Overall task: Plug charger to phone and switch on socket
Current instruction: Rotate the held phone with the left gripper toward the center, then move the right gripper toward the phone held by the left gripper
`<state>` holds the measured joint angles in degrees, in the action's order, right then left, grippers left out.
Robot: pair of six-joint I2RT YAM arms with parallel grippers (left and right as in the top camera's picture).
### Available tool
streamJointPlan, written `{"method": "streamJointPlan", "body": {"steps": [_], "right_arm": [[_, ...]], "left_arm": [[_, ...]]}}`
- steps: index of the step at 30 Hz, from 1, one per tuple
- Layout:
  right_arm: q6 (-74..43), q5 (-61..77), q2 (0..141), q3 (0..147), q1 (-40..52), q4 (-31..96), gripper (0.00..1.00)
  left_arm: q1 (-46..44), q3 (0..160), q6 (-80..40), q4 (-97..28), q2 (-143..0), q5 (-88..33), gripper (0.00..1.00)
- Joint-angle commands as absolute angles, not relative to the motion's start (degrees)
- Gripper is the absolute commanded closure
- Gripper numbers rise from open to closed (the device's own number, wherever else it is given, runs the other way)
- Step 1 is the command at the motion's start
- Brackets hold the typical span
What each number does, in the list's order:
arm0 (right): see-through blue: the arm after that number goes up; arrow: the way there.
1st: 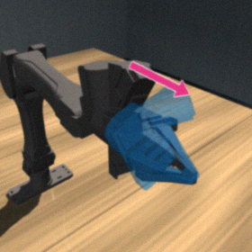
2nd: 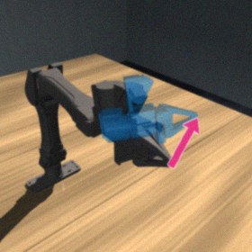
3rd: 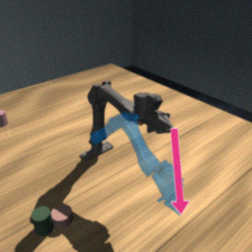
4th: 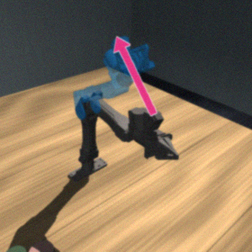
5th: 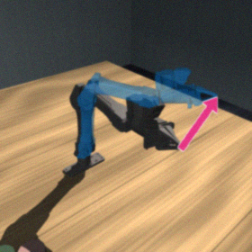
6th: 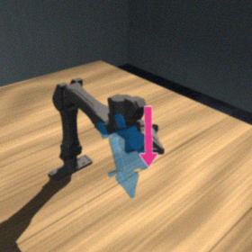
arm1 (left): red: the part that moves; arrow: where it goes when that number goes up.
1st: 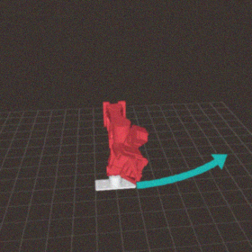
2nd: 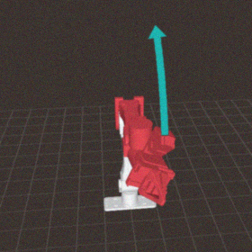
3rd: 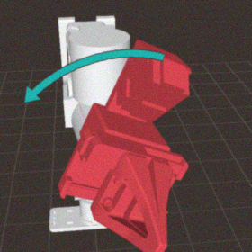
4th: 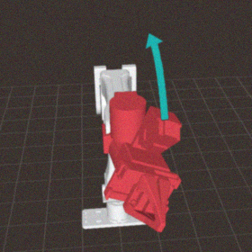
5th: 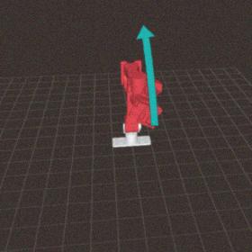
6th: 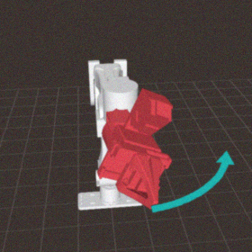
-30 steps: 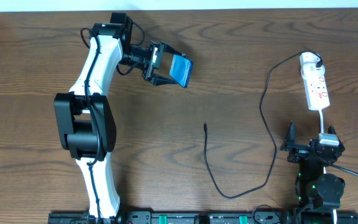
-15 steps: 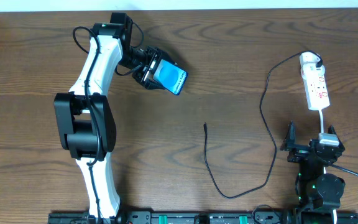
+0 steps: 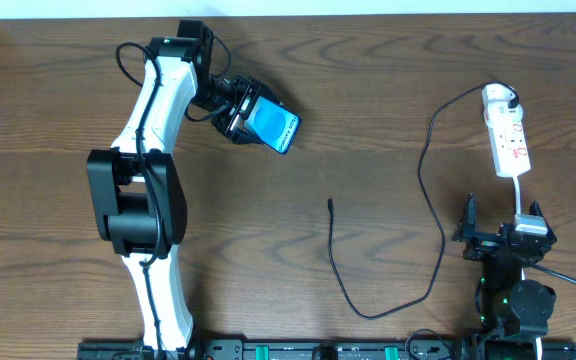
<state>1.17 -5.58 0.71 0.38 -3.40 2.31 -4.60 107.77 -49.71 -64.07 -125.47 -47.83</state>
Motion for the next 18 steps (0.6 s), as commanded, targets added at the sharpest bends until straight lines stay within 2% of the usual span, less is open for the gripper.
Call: {"method": "streamJointPlan", "body": {"steps": [1, 8, 13, 18], "right_arm": [[2.2, -2.6, 0.3, 0.3, -2.9, 0.8, 0.01], [1.1, -0.5, 0.3, 2.1, -2.9, -5.8, 0.01], [0.1, -0.5, 2.5, 9.8, -2.9, -1.4, 0.01], [0.0, -0.3, 10.5, 18.5, -2.9, 2.6, 0.01]], "left_arm": [[-4.5, 109.8, -49.6, -64.2, -123.3, -48.6, 0.93], [-4.5, 109.8, -49.6, -64.2, -123.3, -48.6, 0.93], [-4.5, 109.8, -49.6, -64.2, -123.3, -48.6, 0.92], [-4.5, 109.8, -49.6, -64.2, -123.3, -48.6, 0.92]]}}
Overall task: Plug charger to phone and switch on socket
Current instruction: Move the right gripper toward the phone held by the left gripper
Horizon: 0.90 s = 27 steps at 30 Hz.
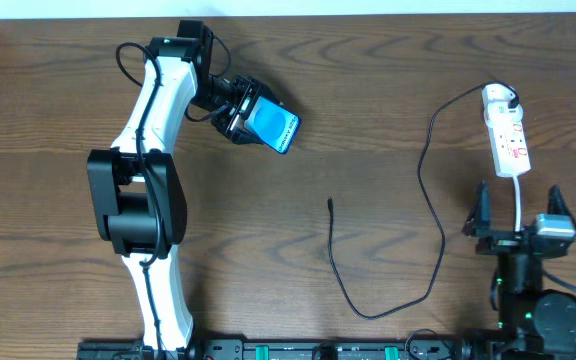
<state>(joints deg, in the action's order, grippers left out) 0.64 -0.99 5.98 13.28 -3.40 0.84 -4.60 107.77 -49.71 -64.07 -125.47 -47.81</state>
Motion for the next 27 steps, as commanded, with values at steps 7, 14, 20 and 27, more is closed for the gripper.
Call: {"method": "streamJointPlan", "body": {"steps": [7, 14, 20, 27], "right_arm": [[-4.6, 8.3, 35.2, 36.6, -2.9, 12.2, 0.01], [-5.7, 28.6, 61.7, 54.3, -2.9, 23.8, 0.01], [-5.8, 50.1, 79.1, 60.0, -2.9, 23.2, 0.01], [-19.8, 52.1, 88.7, 60.0, -2.2, 15.7, 0.01]], "left_arm": [[-4.5, 109.8, -49.6, -64.2, -123.3, -48.6, 0.93], [-4.5, 109.8, -49.6, -64.2, -123.3, -48.6, 0.93], [-4.5, 109.8, -49.6, -64.2, -123.3, -48.6, 0.92], [-4.5, 109.8, -49.8, -64.2, -123.3, -48.5, 0.93]]}}
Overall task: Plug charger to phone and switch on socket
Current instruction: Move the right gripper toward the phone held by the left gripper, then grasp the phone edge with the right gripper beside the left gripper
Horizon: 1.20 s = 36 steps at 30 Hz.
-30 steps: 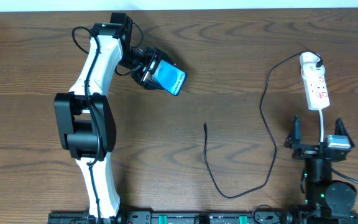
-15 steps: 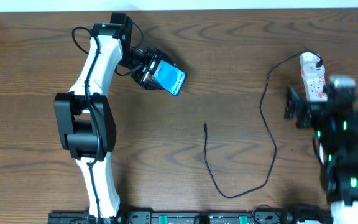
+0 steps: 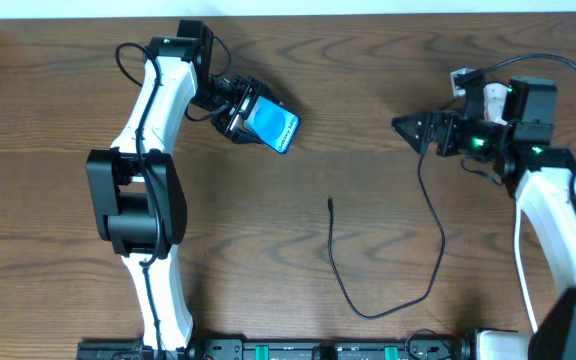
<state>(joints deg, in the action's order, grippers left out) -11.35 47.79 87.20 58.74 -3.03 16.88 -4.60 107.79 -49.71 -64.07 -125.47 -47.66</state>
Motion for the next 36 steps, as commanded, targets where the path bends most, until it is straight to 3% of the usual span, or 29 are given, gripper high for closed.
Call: {"method": "streamJointPlan", "body": {"steps": [1, 10, 28, 36], "right_arm": [[-23.8, 52.1, 90.6, 60.0, -1.4, 13.4, 0.01], [-39.1, 44.5, 94.2, 60.0, 5.5, 9.8, 0.01], [-44.4, 31.4, 94.2, 60.0, 16.3, 9.8, 0.01], [-44.1, 29.5, 94.2, 60.0, 17.5, 10.1, 0.01]], "left_arm": [[-4.5, 109.8, -51.1, -64.2, -123.3, -47.3, 0.93], [-6.6, 109.8, -61.7, -62.9, -123.3, -39.1, 0.93], [-16.8, 109.8, -77.3, -56.9, -123.3, -38.3, 0.93], [-19.1, 109.8, -78.3, -55.9, -123.3, -43.4, 0.93]]}}
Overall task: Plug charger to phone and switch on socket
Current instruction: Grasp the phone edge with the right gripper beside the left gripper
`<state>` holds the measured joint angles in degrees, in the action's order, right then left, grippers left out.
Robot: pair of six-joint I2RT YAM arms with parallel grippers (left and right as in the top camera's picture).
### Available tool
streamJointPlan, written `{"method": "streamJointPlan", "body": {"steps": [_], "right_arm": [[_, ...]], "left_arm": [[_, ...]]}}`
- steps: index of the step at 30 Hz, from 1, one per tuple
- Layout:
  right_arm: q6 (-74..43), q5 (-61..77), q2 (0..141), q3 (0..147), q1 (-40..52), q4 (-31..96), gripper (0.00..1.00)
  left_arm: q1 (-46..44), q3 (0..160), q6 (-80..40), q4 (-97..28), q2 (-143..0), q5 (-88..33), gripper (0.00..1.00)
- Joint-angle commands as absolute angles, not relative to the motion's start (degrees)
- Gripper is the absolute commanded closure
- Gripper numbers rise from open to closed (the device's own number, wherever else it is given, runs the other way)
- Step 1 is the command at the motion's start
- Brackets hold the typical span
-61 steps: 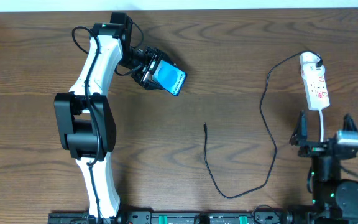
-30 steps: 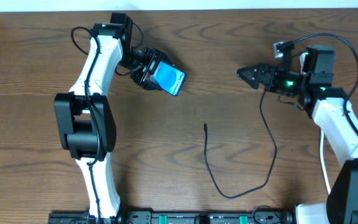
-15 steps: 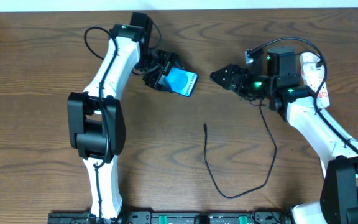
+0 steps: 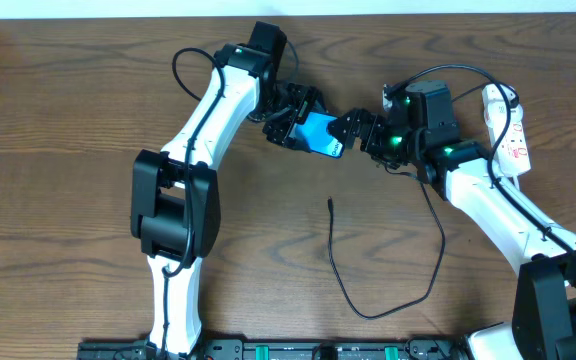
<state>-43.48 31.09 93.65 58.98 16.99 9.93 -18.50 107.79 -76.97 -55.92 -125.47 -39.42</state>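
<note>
The phone, its blue screen up, hangs above the table at the back centre with my left gripper shut on its left end. My right gripper has come in from the right and sits at the phone's right end, its fingers spread and close to the phone's edge; whether they touch it is unclear. The black charger cable runs from the white power strip at the far right, loops toward the front, and ends in a free plug tip lying on the table below the phone.
The brown wooden table carries nothing else. The right arm's forearm crosses over the cable's upper stretch. A dark rail runs along the front edge.
My left gripper has carried the phone to the right, toward the table's centre. The right gripper has moved left from near the power strip to the phone's right end. The cable lies unchanged.
The left gripper first held the phone at the back left while the right arm stood folded at the front right. The right arm then rose and reached toward the back, near the power strip. Now both grippers meet at the phone at the back centre.
</note>
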Motion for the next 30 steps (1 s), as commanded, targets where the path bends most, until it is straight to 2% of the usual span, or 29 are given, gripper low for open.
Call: {"method": "streamJointPlan", "body": {"steps": [1, 4, 13, 16, 18, 21, 23, 30], "right_arm": [[-44.1, 29.0, 94.2, 60.0, 17.6, 10.1, 0.01], [-44.1, 28.6, 94.2, 59.9, 17.9, 10.1, 0.01], [-42.7, 26.9, 94.2, 59.9, 20.0, 10.1, 0.14], [-42.6, 26.3, 94.2, 59.9, 20.0, 10.1, 0.25], [-42.6, 26.0, 94.2, 59.9, 20.1, 10.1, 0.35], [-42.6, 25.9, 94.2, 59.9, 20.2, 10.1, 0.61], [-42.6, 25.5, 94.2, 59.9, 20.4, 10.1, 0.73], [-42.6, 23.8, 94.2, 59.9, 21.4, 10.1, 0.8]], "left_arm": [[-19.2, 109.8, -78.3, -56.0, -123.3, -44.1, 0.92], [-19.8, 109.8, -78.3, -56.0, -123.3, -46.9, 0.93], [-21.0, 109.8, -80.7, -56.0, -123.3, -47.5, 0.93], [-21.0, 109.8, -80.7, -56.0, -123.3, -47.5, 0.93], [-21.0, 109.8, -80.7, -56.0, -123.3, -47.5, 0.93], [-21.0, 109.8, -80.7, -56.0, -123.3, -47.4, 0.93], [-21.0, 109.8, -80.7, -56.0, -123.3, -47.4, 0.93], [-21.0, 109.8, -80.7, -56.0, -123.3, -47.4, 0.93]]}}
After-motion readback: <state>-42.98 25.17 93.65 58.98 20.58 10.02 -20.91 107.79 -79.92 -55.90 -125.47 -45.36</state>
